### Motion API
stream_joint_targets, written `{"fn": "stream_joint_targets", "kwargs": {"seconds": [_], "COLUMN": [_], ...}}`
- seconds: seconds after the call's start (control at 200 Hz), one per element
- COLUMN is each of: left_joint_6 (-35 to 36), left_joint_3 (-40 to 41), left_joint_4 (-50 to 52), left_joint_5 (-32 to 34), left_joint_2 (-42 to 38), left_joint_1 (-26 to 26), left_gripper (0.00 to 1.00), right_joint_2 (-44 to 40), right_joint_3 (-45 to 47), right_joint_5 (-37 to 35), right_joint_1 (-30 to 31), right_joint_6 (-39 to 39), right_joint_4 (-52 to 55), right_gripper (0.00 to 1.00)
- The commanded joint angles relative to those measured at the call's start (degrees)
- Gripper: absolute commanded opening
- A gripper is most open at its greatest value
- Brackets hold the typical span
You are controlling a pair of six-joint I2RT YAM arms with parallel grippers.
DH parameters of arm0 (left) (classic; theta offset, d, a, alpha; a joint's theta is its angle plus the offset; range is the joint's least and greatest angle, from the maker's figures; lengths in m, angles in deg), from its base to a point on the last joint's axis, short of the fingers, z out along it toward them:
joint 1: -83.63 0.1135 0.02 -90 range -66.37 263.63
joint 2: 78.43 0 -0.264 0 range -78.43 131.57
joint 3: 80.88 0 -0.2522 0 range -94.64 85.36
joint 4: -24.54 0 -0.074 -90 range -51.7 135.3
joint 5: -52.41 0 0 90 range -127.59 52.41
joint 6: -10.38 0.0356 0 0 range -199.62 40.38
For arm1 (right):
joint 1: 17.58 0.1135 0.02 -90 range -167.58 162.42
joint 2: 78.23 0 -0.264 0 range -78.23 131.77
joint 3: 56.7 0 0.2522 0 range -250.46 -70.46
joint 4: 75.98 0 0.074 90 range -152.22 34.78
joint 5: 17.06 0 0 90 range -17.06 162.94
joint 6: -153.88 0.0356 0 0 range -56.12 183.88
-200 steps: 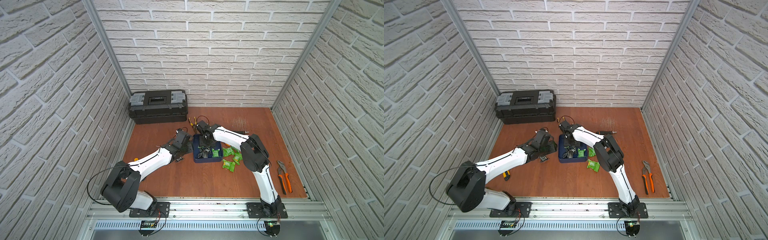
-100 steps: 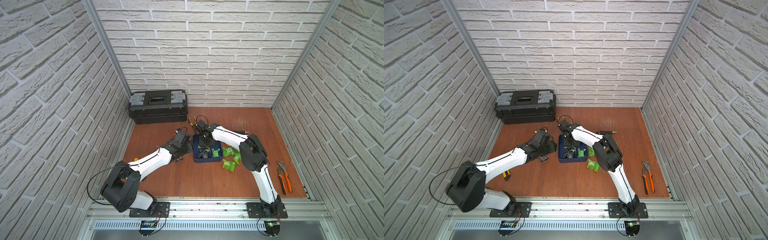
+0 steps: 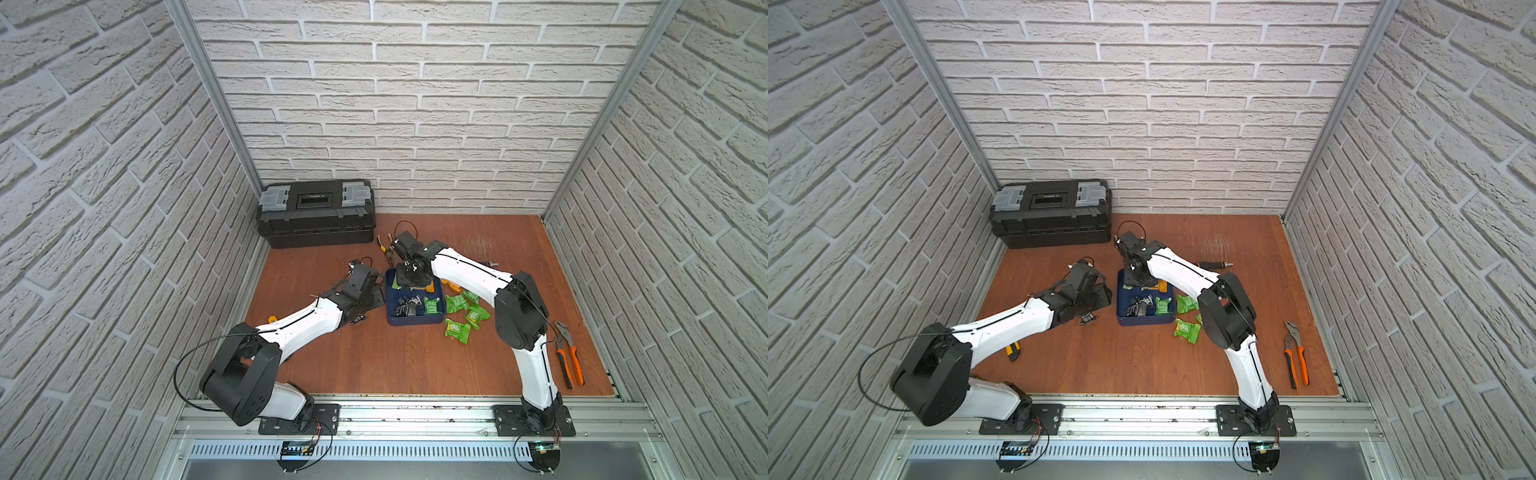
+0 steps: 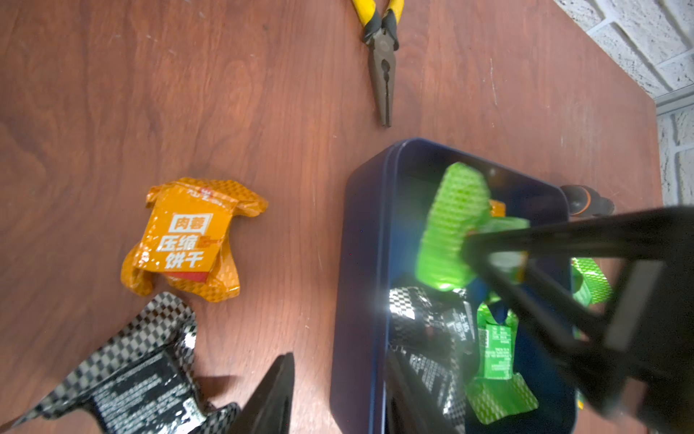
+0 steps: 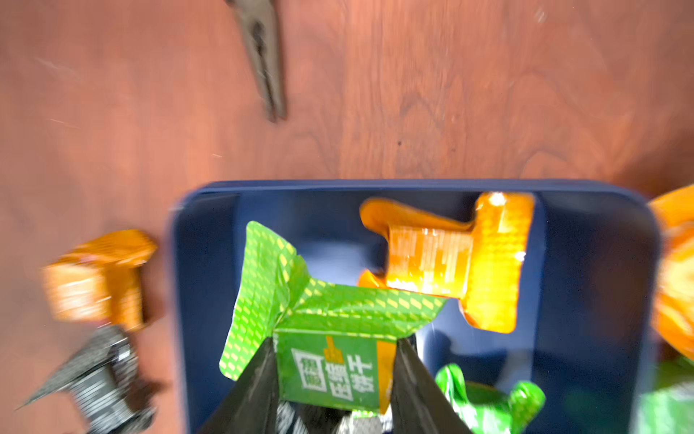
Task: Take the cookies out of the storage box
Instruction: Pick up the cookie from the storage box, then place the cookie at the center of the board.
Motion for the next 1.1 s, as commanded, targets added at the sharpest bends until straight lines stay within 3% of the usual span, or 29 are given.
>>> {"fn": "stream_joint_targets", "kwargs": {"seconds": [0.0, 0.41, 0.78, 1.095], "left_joint_6": [-0.3, 0.3, 0.1, 0.1], "left_joint_3": [1.1, 0.9, -0.5, -1.5], "left_joint_4": [-3.5, -5.9, -6.7, -6.6], "left_joint_5": [0.4, -1.4, -3.0, -3.9], "left_joint_2": [-2.3, -1.5, 0.7, 2.0], "left_joint_1": [0.4, 1.0, 1.1, 1.1], "left_gripper": [0.46, 0.46, 0.45, 0.45], "right_joint_2": [-5.4, -21.0, -33.9, -31.3], "right_joint_3": [2.4, 15.9, 34.5, 42.1], "right_joint_5": [1.0, -2.1, -0.3, 5.0], "right_joint_1": [0.5, -2.9, -16.7, -28.6], "right_joint_6": [-0.8, -1.0, 0.7, -0.4], "right_joint_4": [-0.6, 2.2, 0.9, -5.8], "right_gripper": [0.37, 0.37, 0.38, 0.39]}}
